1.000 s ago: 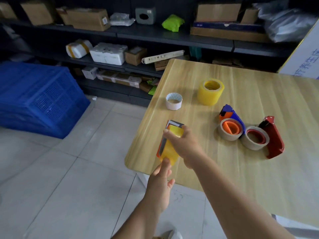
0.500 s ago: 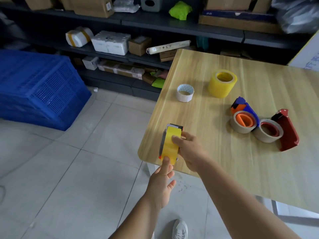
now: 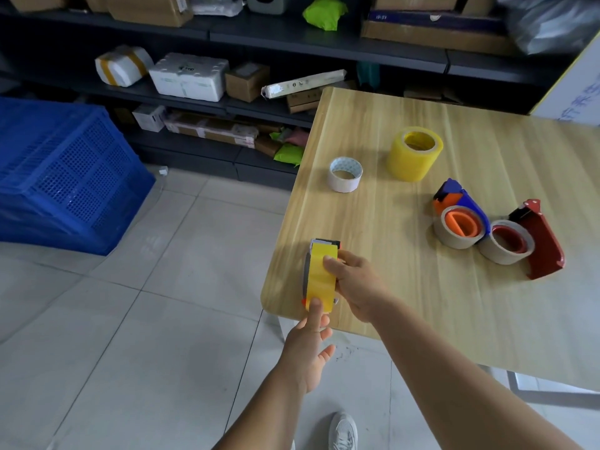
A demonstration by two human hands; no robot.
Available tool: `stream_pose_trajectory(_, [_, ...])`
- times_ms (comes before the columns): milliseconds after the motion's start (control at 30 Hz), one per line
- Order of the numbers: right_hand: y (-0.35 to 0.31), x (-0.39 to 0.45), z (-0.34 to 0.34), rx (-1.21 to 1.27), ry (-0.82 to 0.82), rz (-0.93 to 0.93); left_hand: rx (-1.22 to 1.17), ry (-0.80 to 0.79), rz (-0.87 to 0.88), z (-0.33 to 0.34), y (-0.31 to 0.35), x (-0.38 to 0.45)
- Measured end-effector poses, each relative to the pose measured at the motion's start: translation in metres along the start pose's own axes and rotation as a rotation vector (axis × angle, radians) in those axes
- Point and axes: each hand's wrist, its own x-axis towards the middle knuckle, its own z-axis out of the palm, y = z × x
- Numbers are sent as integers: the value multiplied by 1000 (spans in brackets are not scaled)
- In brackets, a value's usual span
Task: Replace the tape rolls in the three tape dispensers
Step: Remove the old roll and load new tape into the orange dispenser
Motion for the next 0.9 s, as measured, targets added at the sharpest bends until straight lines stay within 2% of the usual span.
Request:
stream_pose_trajectory(333, [5, 5, 0, 56, 40, 11, 198, 48, -47, -5, 12, 3])
stream_pose_trajectory(433, [7, 5, 1, 68, 49, 13, 238, 107, -57, -2, 15, -1])
stream_pose_trajectory(500, [8, 6, 1, 73, 60, 16, 255, 196, 5, 1, 17, -3])
stream_pose_trajectory(633, [10, 7, 4, 62, 103, 2, 408, 345, 280, -3, 22, -4])
stream_pose_trajectory(733, [10, 8, 5, 35, 141, -12, 574, 308, 403, -3, 28, -4])
stream_pose_trajectory(900, [10, 8, 9, -54, 220, -52, 673, 255, 395, -3, 35, -4])
